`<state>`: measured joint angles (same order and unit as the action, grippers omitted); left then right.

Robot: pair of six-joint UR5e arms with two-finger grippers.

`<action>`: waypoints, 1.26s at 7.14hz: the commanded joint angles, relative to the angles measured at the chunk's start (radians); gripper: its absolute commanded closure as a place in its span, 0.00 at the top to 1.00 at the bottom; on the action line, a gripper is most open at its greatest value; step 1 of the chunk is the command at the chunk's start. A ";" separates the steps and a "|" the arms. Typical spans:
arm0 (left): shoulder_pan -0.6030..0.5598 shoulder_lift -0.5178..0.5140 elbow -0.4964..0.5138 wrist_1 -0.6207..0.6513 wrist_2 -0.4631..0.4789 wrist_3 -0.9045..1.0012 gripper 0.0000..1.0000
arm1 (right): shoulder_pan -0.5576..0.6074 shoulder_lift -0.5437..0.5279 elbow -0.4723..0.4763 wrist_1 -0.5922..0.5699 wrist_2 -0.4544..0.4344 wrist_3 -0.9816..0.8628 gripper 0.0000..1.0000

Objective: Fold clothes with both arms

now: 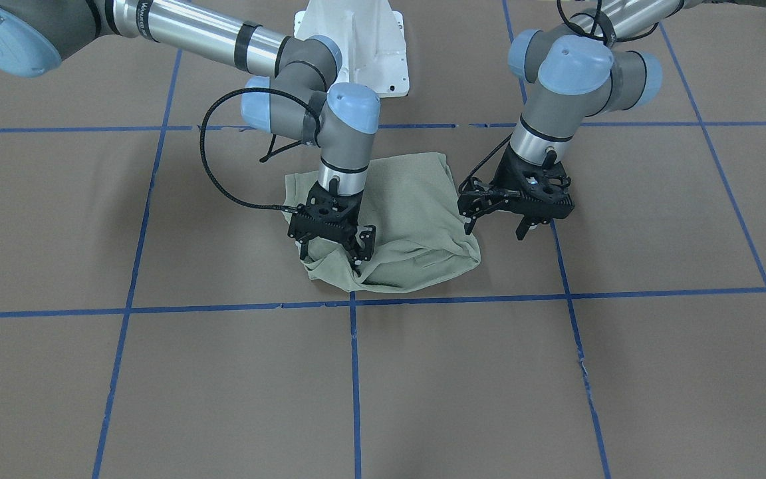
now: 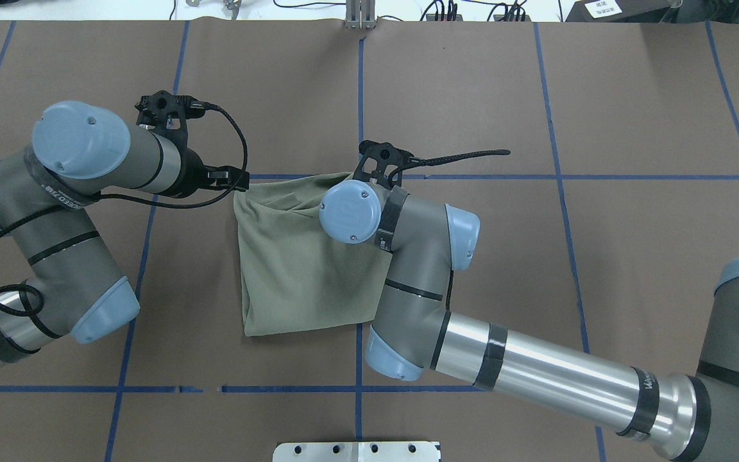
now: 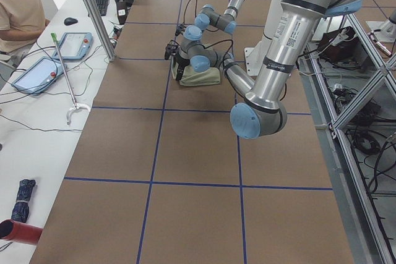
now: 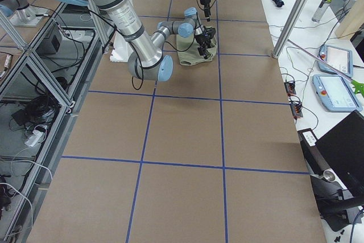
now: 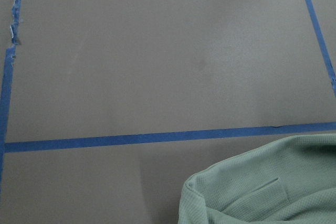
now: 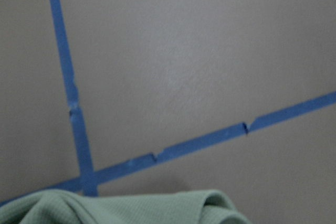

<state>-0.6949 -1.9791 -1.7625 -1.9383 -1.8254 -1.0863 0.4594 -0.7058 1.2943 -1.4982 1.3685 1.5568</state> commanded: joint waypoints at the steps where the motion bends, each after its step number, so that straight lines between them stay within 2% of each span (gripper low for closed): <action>1: 0.000 0.000 0.000 -0.001 0.000 -0.001 1.00 | 0.112 0.000 -0.065 0.041 0.003 -0.145 1.00; 2: 0.000 0.000 0.000 -0.001 0.000 -0.001 1.00 | 0.151 0.000 -0.119 0.137 0.010 -0.185 1.00; 3: 0.000 0.000 -0.006 0.001 0.000 0.000 1.00 | 0.175 0.002 -0.128 0.172 0.062 -0.228 1.00; 5: -0.002 0.003 -0.047 0.021 0.000 0.011 1.00 | 0.199 -0.007 -0.077 0.161 0.224 -0.288 1.00; 6: -0.002 0.050 -0.114 0.071 -0.014 0.049 1.00 | 0.238 -0.064 -0.014 0.151 0.341 -0.349 1.00; 7: -0.046 0.090 -0.193 0.163 -0.035 0.192 1.00 | 0.283 -0.161 0.138 0.077 0.404 -0.485 1.00; 8: -0.096 0.150 -0.256 0.217 -0.040 0.295 1.00 | 0.354 -0.240 0.310 -0.091 0.473 -0.646 1.00; 9: -0.168 0.211 -0.268 0.222 -0.090 0.413 1.00 | 0.448 -0.309 0.433 -0.214 0.566 -0.810 1.00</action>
<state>-0.7868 -1.8405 -1.9887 -1.7508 -1.8727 -0.8144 0.8044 -0.9210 1.5541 -1.5525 1.8263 0.9465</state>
